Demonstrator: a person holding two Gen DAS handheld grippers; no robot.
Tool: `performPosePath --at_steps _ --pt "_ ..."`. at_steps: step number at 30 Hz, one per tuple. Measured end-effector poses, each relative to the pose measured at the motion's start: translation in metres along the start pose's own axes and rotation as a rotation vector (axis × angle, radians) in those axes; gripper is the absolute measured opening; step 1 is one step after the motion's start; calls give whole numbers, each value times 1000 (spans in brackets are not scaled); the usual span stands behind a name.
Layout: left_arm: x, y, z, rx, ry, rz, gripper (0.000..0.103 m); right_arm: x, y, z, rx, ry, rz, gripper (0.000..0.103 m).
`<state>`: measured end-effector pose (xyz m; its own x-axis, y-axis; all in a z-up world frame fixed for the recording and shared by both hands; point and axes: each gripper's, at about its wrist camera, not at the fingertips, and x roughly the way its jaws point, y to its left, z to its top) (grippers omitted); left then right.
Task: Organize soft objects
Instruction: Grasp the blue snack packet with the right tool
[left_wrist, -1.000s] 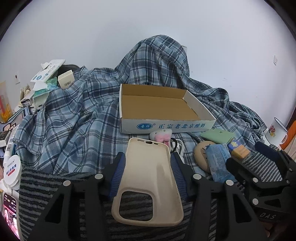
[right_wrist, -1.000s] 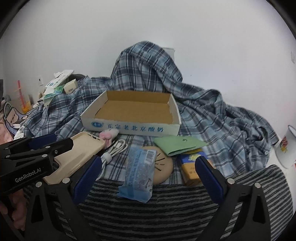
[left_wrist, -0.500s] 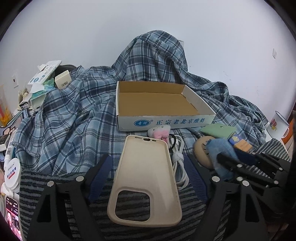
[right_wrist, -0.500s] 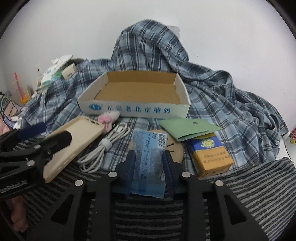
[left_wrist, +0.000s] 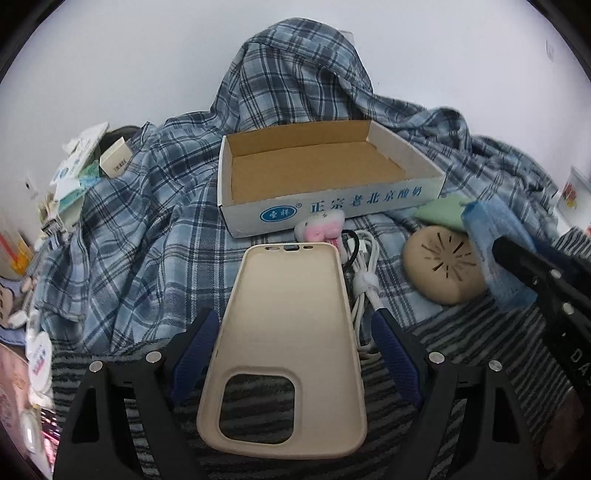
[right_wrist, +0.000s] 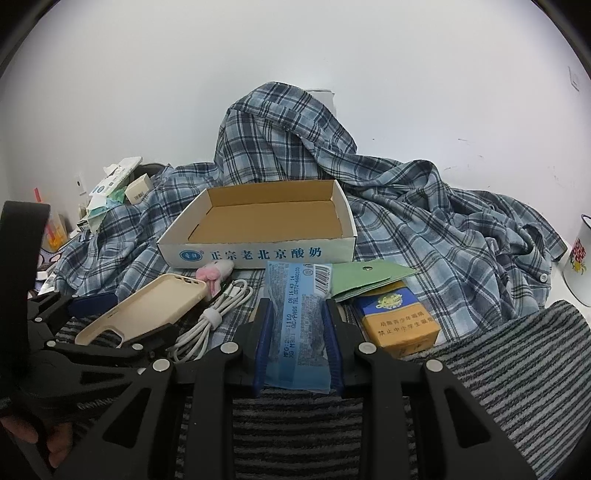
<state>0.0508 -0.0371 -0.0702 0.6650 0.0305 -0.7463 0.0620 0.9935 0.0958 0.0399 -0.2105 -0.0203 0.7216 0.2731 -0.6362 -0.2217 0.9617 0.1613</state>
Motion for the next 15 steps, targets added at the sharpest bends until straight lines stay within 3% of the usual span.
performPosePath --at_steps 5,7,15 --pt "-4 25 -1 -130 -22 -65 86 1 0 0 2 4 10 26" --pt "-6 28 -2 -143 -27 -53 86 2 0 0 -1 7 13 26" --pt "6 3 -1 39 48 -78 87 1 0 -1 2 8 15 26"
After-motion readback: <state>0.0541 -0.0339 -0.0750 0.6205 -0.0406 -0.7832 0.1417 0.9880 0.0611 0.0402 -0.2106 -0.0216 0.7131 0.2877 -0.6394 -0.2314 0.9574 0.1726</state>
